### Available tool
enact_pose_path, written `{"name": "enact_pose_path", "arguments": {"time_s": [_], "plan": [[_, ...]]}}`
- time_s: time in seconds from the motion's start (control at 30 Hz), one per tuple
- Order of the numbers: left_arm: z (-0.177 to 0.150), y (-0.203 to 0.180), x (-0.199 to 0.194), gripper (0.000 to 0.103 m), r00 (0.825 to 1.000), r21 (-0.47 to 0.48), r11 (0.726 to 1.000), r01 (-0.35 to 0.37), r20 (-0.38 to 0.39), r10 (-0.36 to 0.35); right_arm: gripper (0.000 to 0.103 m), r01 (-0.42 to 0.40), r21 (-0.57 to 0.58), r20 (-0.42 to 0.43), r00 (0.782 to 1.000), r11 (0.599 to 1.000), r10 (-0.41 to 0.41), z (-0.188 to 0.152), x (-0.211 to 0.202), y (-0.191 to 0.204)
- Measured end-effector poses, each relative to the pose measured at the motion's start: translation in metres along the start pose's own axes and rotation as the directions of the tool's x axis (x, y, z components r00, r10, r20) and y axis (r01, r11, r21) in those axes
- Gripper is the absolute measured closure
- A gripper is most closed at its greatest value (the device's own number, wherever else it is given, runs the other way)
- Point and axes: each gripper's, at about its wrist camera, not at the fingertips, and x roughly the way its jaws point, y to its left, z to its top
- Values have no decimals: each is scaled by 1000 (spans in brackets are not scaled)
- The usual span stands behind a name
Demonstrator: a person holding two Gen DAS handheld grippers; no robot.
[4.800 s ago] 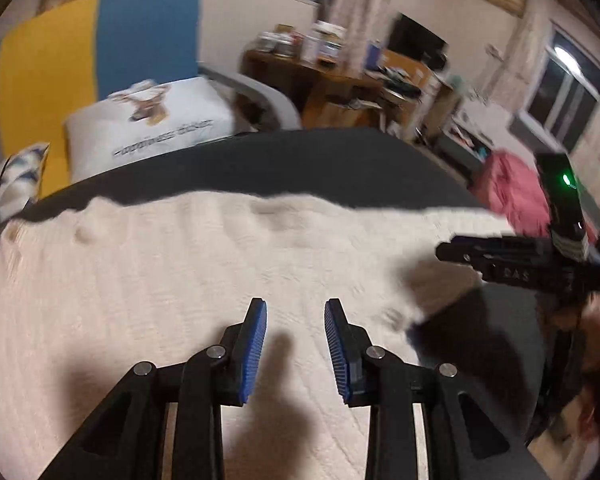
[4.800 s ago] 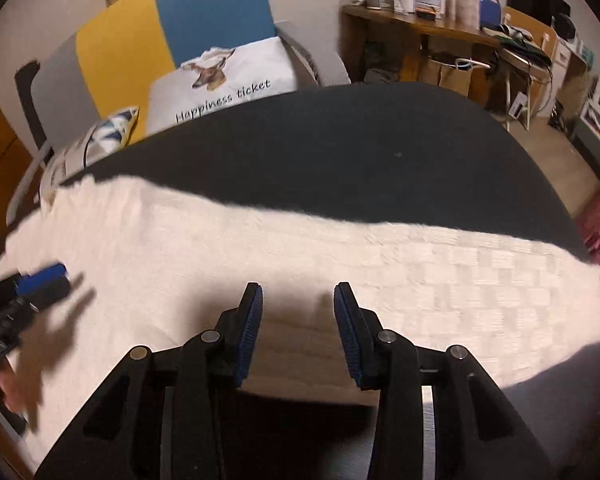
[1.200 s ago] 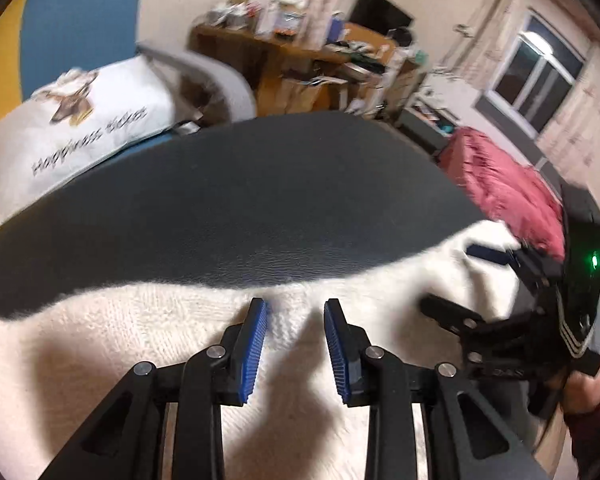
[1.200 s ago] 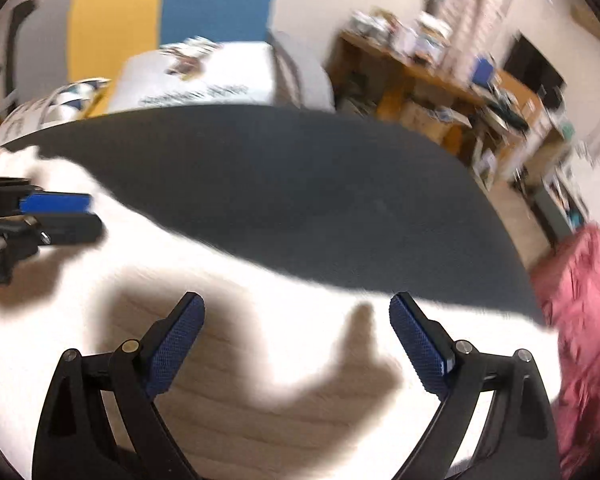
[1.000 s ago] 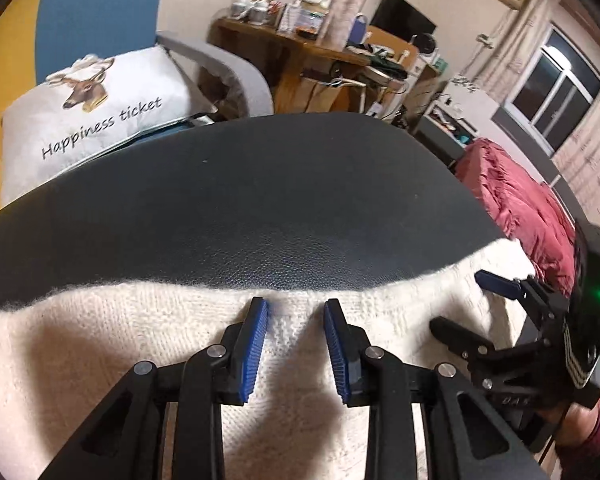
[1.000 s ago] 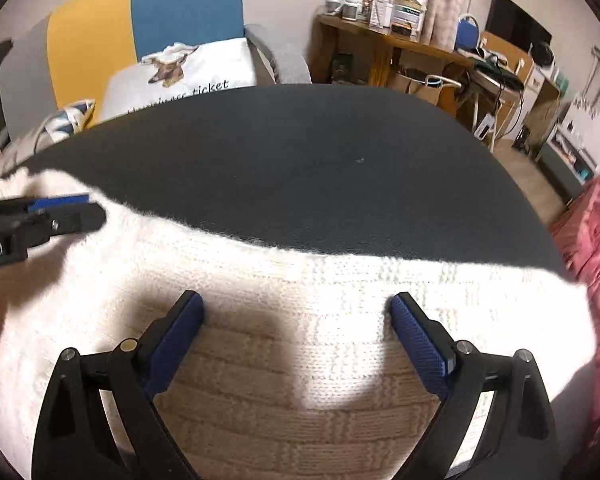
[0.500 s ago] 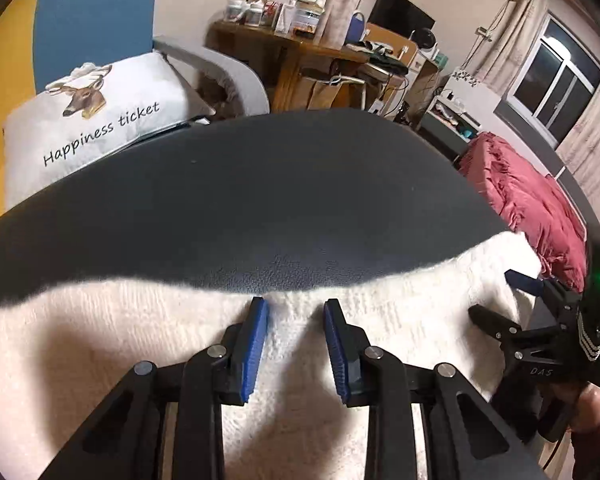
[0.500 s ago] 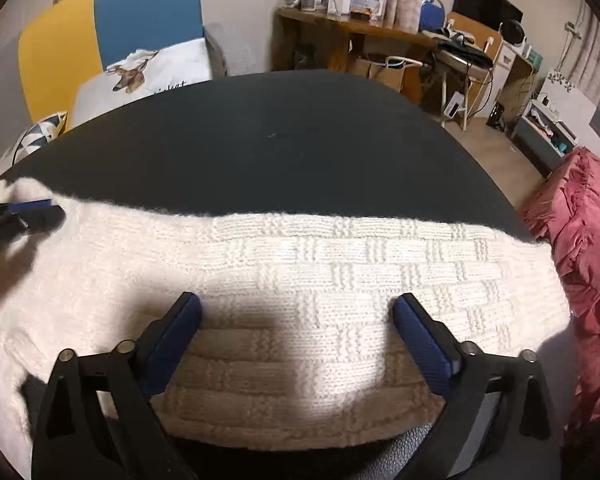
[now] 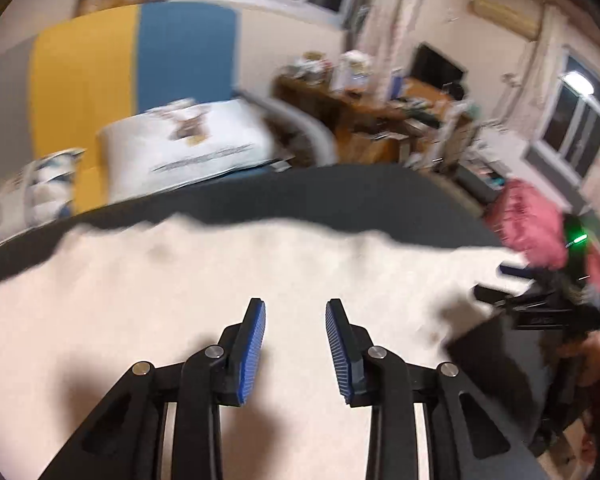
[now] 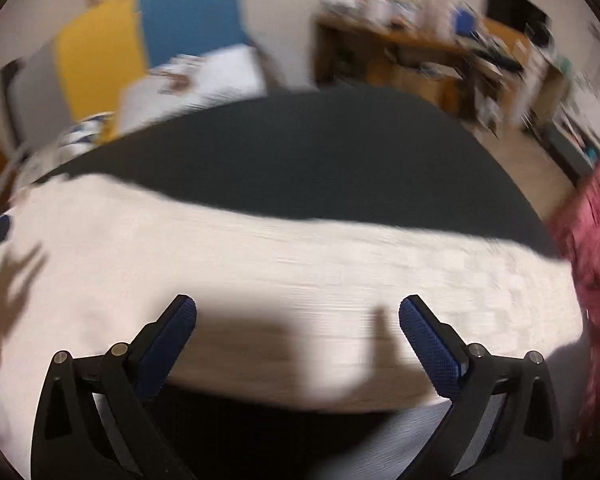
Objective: Fold clothes
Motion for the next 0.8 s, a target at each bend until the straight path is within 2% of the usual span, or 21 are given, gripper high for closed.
{"name": "enact_pose_path", "arguments": {"time_s": [0.13,0.23,0.27,0.37,0.47,0.53,0.6,0.67,0.7,0.77,0.8], "plan": [[-40,30,-11,72,991,-46,992,-114,-79,110,0,-49,-172,-12,999,984,48,2,2,70],[-64,47,-11,72,970,-36,979,-202,-144,195,0,-68,-227,-94,994,972,48,0,29,101],[-72,53,-15,72,969,-37,977,-208,-146,201,0,-76,-214,-125,991,974,50,-1,38,103],[-79,61,-32,72,979,-71,981,-182,-107,174,0,-96,-156,-186,980,983,66,0,51,99],[-83,65,-57,72,988,-105,983,-149,-50,144,0,-83,-191,-144,988,978,56,-1,28,110],[-88,65,-75,72,990,-99,985,-144,-21,142,0,-125,-271,-104,990,954,101,-9,5,134],[-96,63,-85,72,986,-66,984,-168,-18,167,0,-232,-337,-109,972,912,207,-21,-14,158],[-103,64,-89,72,976,-42,975,-218,-39,216,0,-374,-378,-171,927,847,333,-40,-24,184],[-109,70,-86,72,970,-53,970,-237,-68,234,0,-408,-395,-200,913,823,356,-48,-23,196],[-122,85,-77,72,961,-102,961,-257,-133,242,0,-368,-425,-245,926,827,286,-61,-9,209],[-127,89,-79,71,967,-125,963,-241,-115,227,0,-346,-423,-247,933,837,261,-64,-3,207]]}}
